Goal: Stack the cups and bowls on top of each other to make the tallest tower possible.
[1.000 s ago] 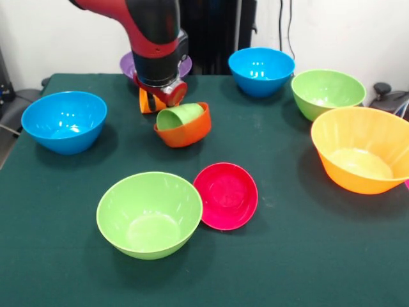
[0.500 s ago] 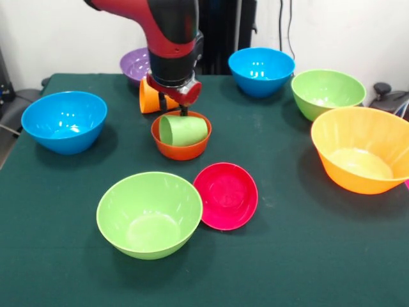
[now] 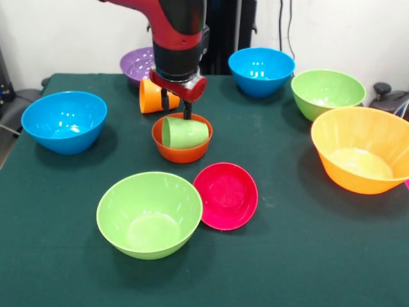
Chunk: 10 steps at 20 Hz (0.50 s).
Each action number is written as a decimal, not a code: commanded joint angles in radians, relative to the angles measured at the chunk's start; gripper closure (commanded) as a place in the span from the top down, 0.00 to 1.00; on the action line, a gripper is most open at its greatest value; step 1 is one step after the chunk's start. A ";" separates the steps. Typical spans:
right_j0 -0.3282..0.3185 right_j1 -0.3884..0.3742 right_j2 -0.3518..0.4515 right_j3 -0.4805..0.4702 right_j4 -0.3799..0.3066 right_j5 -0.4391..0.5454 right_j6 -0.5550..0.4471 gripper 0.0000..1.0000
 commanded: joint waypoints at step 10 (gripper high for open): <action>0.042 -0.214 0.116 -0.071 -0.114 0.360 -0.136 1.00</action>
